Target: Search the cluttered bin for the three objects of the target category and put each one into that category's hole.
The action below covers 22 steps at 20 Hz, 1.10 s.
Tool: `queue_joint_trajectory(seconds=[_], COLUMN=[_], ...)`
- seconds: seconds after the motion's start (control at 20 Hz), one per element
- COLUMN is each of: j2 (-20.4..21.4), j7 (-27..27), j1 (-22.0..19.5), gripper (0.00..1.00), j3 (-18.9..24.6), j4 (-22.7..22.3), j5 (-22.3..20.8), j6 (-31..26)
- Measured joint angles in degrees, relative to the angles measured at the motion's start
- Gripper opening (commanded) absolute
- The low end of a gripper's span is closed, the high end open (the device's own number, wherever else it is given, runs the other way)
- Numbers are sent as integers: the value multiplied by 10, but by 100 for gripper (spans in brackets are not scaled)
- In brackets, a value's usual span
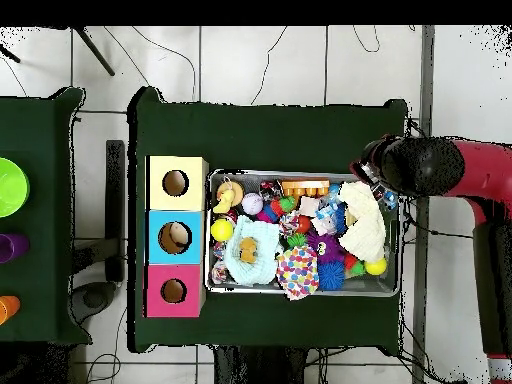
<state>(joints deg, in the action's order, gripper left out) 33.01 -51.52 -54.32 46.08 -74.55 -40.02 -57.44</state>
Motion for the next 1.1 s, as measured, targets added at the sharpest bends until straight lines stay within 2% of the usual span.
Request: queue_joint_trajectory(seconds=[1.1], j2=[34], j7=[0], j1=[0], gripper=[100], j3=[-6], j4=[-86], j5=[-5], j6=[5])
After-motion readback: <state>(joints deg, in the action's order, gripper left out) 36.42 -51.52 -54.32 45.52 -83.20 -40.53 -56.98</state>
